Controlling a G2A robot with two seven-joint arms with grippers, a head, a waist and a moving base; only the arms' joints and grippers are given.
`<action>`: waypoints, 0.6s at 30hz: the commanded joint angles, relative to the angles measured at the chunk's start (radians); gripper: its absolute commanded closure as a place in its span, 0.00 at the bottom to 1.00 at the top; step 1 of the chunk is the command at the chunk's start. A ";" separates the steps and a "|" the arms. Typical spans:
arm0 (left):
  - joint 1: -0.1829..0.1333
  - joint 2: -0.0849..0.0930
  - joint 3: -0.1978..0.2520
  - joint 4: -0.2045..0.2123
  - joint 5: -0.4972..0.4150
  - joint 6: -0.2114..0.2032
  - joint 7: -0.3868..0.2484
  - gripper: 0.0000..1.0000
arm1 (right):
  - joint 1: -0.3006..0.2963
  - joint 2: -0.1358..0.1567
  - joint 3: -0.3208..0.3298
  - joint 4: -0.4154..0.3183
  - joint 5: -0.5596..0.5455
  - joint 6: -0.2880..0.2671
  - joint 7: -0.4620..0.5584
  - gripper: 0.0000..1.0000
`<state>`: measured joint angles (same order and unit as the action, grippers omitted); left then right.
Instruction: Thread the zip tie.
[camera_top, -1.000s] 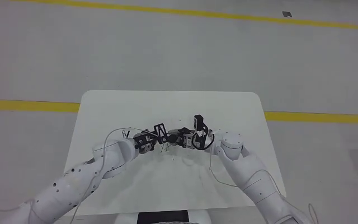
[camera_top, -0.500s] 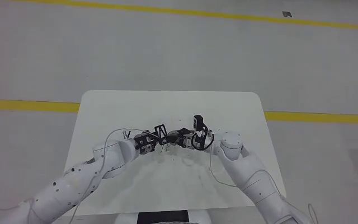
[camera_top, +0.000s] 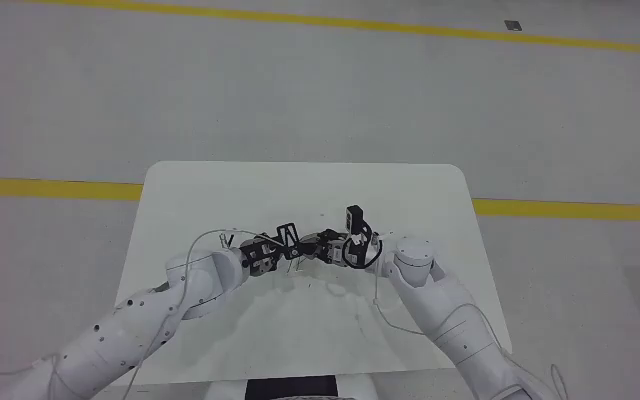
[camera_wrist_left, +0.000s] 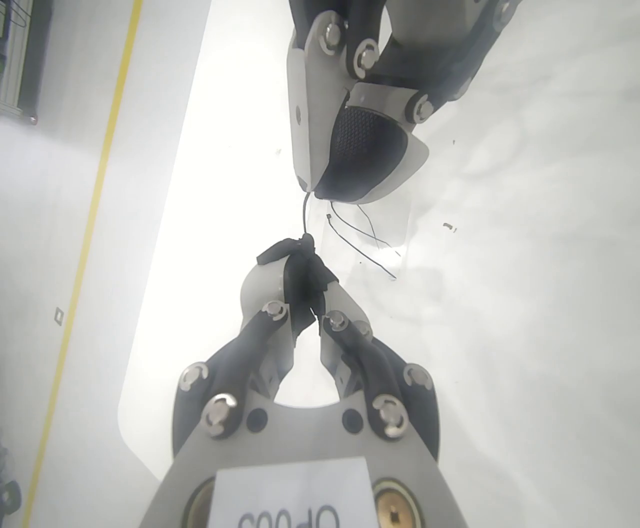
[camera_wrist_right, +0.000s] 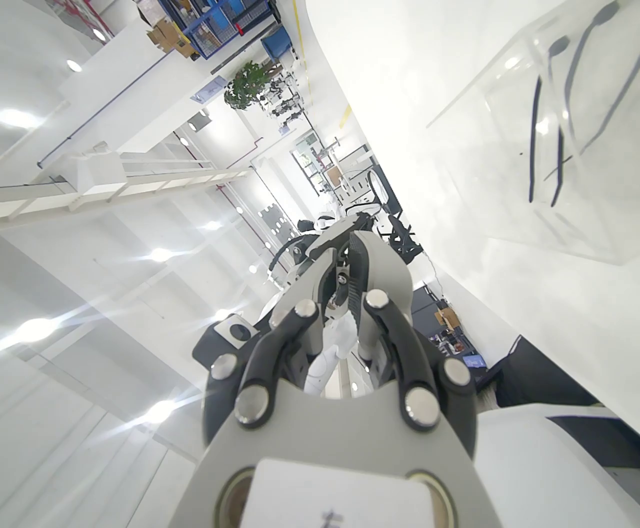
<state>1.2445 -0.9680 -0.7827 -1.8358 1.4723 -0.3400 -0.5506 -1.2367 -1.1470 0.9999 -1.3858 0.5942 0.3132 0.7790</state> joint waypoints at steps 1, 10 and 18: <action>-0.001 0.001 0.001 0.000 0.000 0.000 0.000 1.00 | 0.000 0.000 0.000 0.000 0.000 0.000 -0.001 0.91; -0.005 0.004 0.006 -0.001 -0.003 0.000 -0.001 1.00 | 0.002 -0.002 -0.003 0.001 -0.003 -0.002 -0.005 0.93; -0.010 0.005 0.009 0.001 -0.009 0.000 -0.003 1.00 | 0.002 -0.003 -0.002 -0.002 -0.011 -0.001 -0.009 1.00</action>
<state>1.2350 -0.9625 -0.7737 -1.8354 1.4640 -0.3400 -0.5530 -1.2350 -1.1499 0.9979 -1.3877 0.5846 0.3115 0.7703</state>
